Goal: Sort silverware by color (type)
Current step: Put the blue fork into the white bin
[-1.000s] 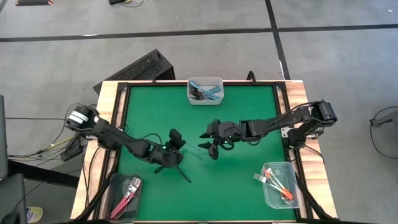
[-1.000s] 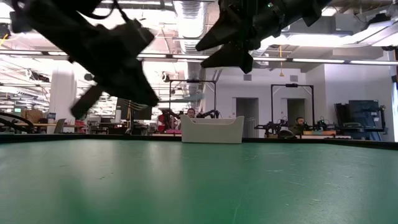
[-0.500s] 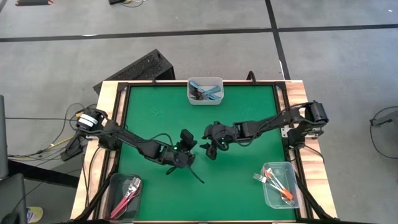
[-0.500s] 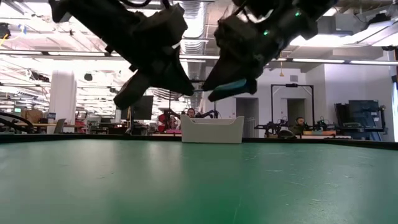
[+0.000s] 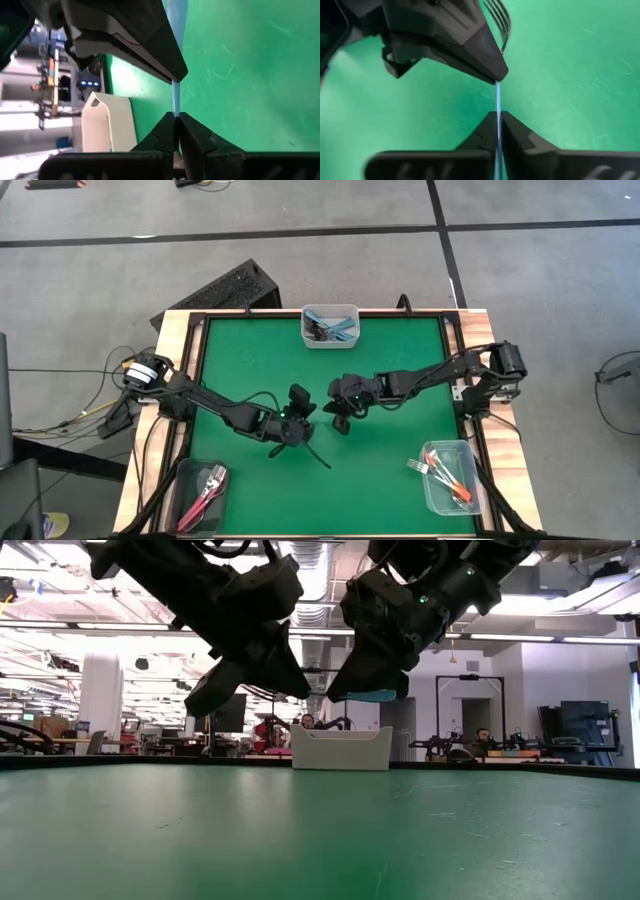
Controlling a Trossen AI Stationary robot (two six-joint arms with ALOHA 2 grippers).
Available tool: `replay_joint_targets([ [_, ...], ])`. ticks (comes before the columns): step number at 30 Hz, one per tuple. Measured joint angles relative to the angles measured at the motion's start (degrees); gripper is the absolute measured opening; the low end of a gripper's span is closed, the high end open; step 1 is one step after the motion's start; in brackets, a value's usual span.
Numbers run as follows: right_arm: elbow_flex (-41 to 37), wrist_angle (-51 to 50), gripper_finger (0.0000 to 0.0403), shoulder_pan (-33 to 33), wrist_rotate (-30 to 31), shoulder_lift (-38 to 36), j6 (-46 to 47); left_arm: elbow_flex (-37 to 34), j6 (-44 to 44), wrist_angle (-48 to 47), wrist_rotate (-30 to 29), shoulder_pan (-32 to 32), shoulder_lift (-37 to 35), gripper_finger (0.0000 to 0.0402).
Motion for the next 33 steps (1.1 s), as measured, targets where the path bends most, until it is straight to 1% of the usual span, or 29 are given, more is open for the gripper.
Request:
replay_joint_targets([
  [1, 0.0, -0.2, 0.0027, 0.0, 0.0, 0.0, -0.5, 0.0, -1.3, 0.0, 0.1, 0.2, 0.0, 0.0008],
  [2, 0.0, -0.2, 0.0018, 0.0, 0.0, 0.0, -1.2, 0.0, -2.8, 0.1, 0.1, 0.4, 0.0, 0.0011],
  [5, 0.0, -0.1, 0.0018, 0.0, 0.2, 0.0, -1.0, 0.0, -8.2, 0.9, 0.2, 1.1, 0.0, 0.002],
  [8, 0.0, -0.3, 0.0018, -0.7, 1.3, 0.0, -0.9, 0.0, -11.4, 1.2, 0.1, 1.4, -0.2, 0.0029],
  [12, -0.1, -2.7, 0.001, -2.4, 6.7, -0.5, -1.1, 0.0, -15.0, 0.2, -0.1, 1.4, -1.7, 0.0037],
  [14, -0.1, -3.5, 0.001, -3.9, 8.4, -1.5, -2.4, 0.0, -17.9, -2.8, 0.3, 1.4, -3.3, 0.0041],
  [16, -0.1, -3.4, 0.001, -5.6, 9.1, -2.8, -4.2, 0.0, -21.7, -6.9, 2.8, 1.4, -5.8, 0.0044],
  [18, -0.1, -3.6, 0.001, -7.4, 9.2, -4.2, -8.3, -0.8, -24.9, -9.1, 8.0, 1.8, -9.0, 0.0045],
  [20, -0.1, -2.9, 0.001, -9.7, 9.1, -5.4, -13.7, -3.0, -27.1, -9.6, 12.8, 2.1, -12.3, 0.0046],
  [22, -0.1, -2.0, 0.0009, -12.4, 9.1, -6.2, -17.9, -6.0, -28.5, -8.0, 15.5, 2.2, -15.8, 0.0046],
  [25, 0.0, 0.9, 0.0009, -17.6, 6.8, -6.2, -23.2, -11.8, -30.1, -3.7, 15.3, 2.3, -21.4, 0.0046],
  [29, 0.0, 6.3, 0.0009, -23.9, 2.7, -3.6, -33.1, -19.5, -31.6, 2.8, 12.7, 2.5, -28.2, 0.0046],
  [31, 0.0, 7.8, 0.001, -26.6, 1.2, -2.2, -37.5, -22.2, -33.0, 4.3, 11.8, 2.6, -31.2, 0.0046],
  [33, 1.0, 7.7, 0.0017, -29.2, 0.1, -1.3, -39.5, -23.7, -34.8, 4.6, 11.9, 2.8, -33.7, 0.0046],
])
